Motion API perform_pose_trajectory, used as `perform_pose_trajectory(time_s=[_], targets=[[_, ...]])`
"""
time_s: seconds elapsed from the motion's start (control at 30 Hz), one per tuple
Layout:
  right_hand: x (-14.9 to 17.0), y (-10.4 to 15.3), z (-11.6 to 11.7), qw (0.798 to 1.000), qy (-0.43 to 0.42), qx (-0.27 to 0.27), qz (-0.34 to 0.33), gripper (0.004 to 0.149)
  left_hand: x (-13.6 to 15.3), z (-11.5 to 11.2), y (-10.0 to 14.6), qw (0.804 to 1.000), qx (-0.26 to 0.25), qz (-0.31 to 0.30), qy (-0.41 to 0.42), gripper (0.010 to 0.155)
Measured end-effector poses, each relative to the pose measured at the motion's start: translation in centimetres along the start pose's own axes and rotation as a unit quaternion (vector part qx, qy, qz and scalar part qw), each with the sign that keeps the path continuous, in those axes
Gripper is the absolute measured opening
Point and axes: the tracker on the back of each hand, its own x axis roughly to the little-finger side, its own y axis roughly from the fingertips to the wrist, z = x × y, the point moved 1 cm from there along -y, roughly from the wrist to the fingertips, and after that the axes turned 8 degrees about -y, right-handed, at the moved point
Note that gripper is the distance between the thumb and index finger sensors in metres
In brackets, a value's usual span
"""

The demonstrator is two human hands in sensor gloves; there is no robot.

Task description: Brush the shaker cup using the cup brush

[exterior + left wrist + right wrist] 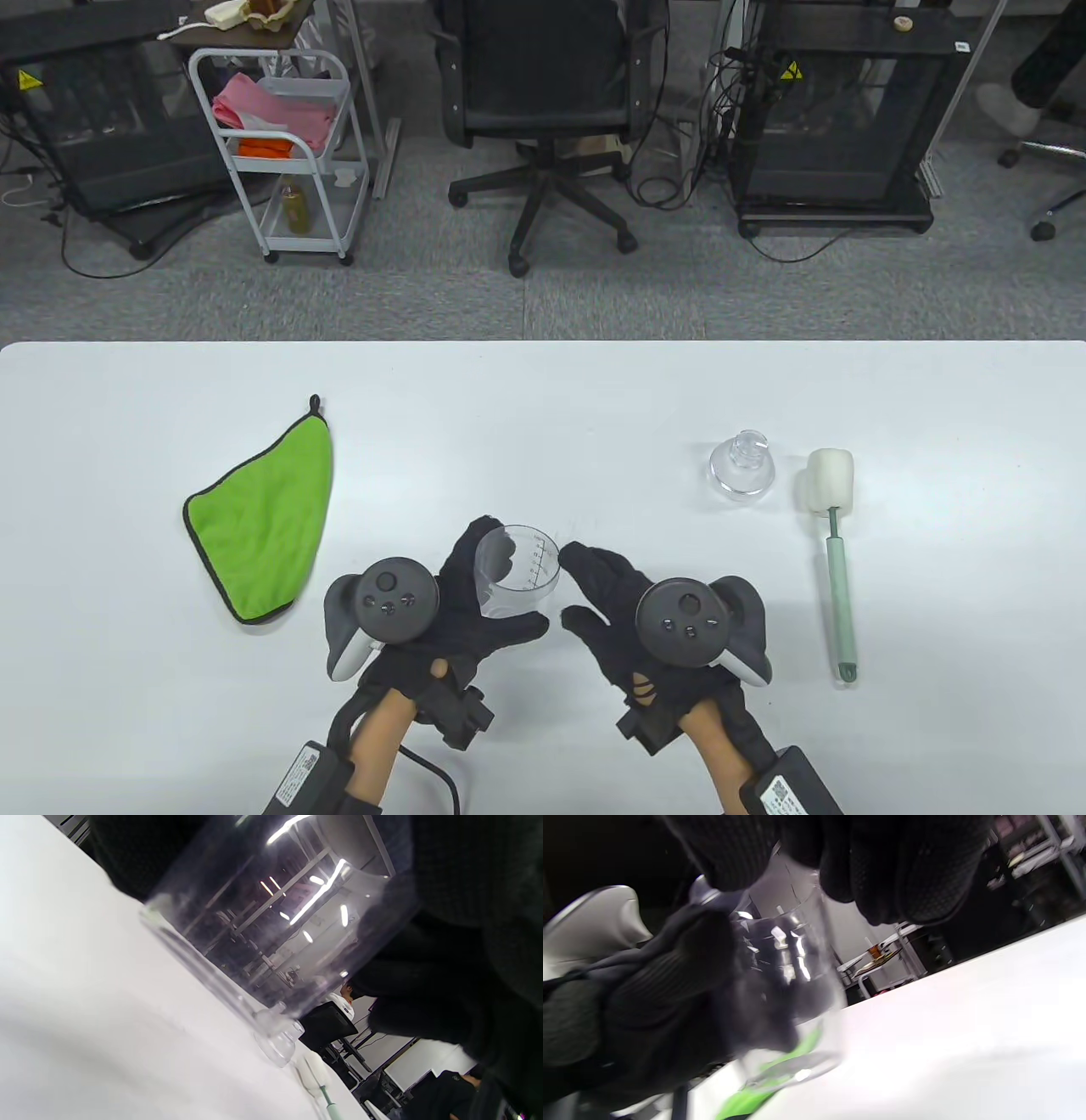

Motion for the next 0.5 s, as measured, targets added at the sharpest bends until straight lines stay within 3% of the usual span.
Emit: perform_pose_trajectory(time_s=[0.17,0.5], targets=[[1.8,0.0,0.8,0.990,-0.141,-0.005,0.029,0.082,0.1,0.2,-0.1,1.000,-0.005,0.003,0.031,0.104],[3.9,-0.3,0.6,0.981,-0.174,0.050,0.065,0.108,-1.1,0.2,0.0,0.997,-0.033,-0.009,0.062,0.069]])
